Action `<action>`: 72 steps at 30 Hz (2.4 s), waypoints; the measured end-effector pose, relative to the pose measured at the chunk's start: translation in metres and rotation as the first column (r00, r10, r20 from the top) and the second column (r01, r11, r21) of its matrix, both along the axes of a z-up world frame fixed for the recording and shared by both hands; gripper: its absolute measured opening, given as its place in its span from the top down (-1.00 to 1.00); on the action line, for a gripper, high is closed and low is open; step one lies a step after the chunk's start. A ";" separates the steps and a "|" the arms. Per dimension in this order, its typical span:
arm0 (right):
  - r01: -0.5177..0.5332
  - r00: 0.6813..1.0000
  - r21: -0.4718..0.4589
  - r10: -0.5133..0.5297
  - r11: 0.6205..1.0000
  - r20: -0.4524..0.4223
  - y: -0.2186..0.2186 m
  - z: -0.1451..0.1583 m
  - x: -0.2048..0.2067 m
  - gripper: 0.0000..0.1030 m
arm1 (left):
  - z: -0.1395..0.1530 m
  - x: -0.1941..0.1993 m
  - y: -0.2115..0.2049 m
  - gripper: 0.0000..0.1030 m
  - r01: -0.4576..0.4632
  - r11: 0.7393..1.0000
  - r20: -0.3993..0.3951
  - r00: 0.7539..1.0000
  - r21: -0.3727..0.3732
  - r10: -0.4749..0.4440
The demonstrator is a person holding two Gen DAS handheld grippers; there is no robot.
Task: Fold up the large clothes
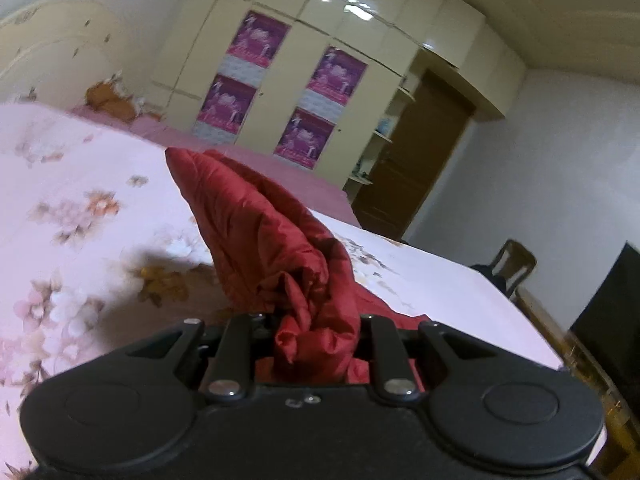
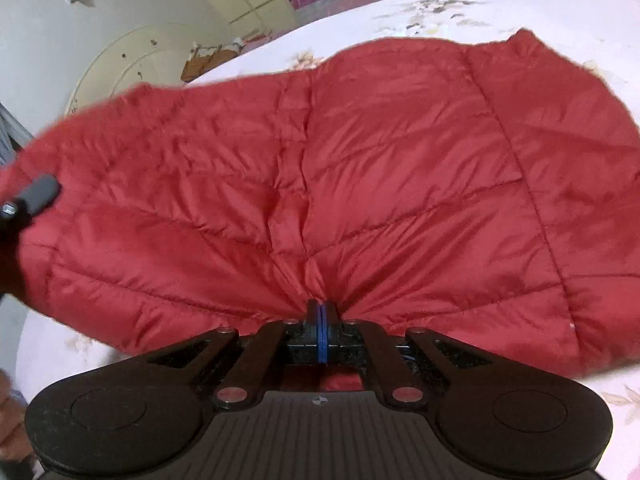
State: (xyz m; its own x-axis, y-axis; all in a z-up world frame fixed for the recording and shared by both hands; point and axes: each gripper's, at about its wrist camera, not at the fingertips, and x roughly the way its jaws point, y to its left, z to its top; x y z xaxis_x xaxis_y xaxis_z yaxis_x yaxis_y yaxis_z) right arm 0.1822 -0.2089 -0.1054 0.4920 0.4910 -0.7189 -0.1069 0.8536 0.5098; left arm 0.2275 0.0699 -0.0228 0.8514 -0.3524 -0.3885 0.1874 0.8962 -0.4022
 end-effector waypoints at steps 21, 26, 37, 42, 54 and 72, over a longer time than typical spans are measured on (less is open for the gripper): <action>0.214 0.976 -0.012 -0.213 0.977 0.049 -0.183 0.002 0.007 1.00 | 0.003 0.039 -0.206 0.64 0.247 0.945 -0.098 0.968 0.215 -0.231; 0.158 0.987 0.014 -0.159 0.987 0.020 -0.193 -0.003 0.012 1.00 | -0.043 0.058 -0.255 0.60 0.372 0.904 -0.262 0.912 0.209 -0.315; 0.302 0.944 0.179 -0.320 0.936 0.080 -0.265 0.014 0.003 -0.72 | -0.019 0.036 -0.172 -0.42 0.328 0.937 -0.209 0.914 -0.120 -0.347; 0.220 0.958 0.225 -0.253 0.949 0.134 -0.250 0.042 0.025 -0.36 | -0.046 0.066 -0.094 -0.02 0.100 0.993 -0.182 0.977 -0.058 -0.109; 0.177 0.972 0.025 -0.178 0.984 0.150 -0.210 0.042 0.050 0.72 | -0.078 0.110 -0.147 0.32 0.259 0.966 -0.224 0.943 0.028 -0.246; 0.307 0.930 -0.040 -0.290 0.951 0.225 -0.225 0.056 0.032 -0.16 | -0.049 0.129 -0.164 0.09 0.295 0.928 -0.179 0.950 0.230 -0.257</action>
State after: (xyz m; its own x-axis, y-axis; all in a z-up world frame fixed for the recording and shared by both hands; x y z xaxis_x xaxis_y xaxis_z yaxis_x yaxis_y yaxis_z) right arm 0.2140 -0.4342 -0.0492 0.7535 0.2475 -0.6091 0.0592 0.8972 0.4377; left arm 0.3564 -0.0944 -0.0723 0.6633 -0.4408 -0.6047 0.3990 0.8920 -0.2124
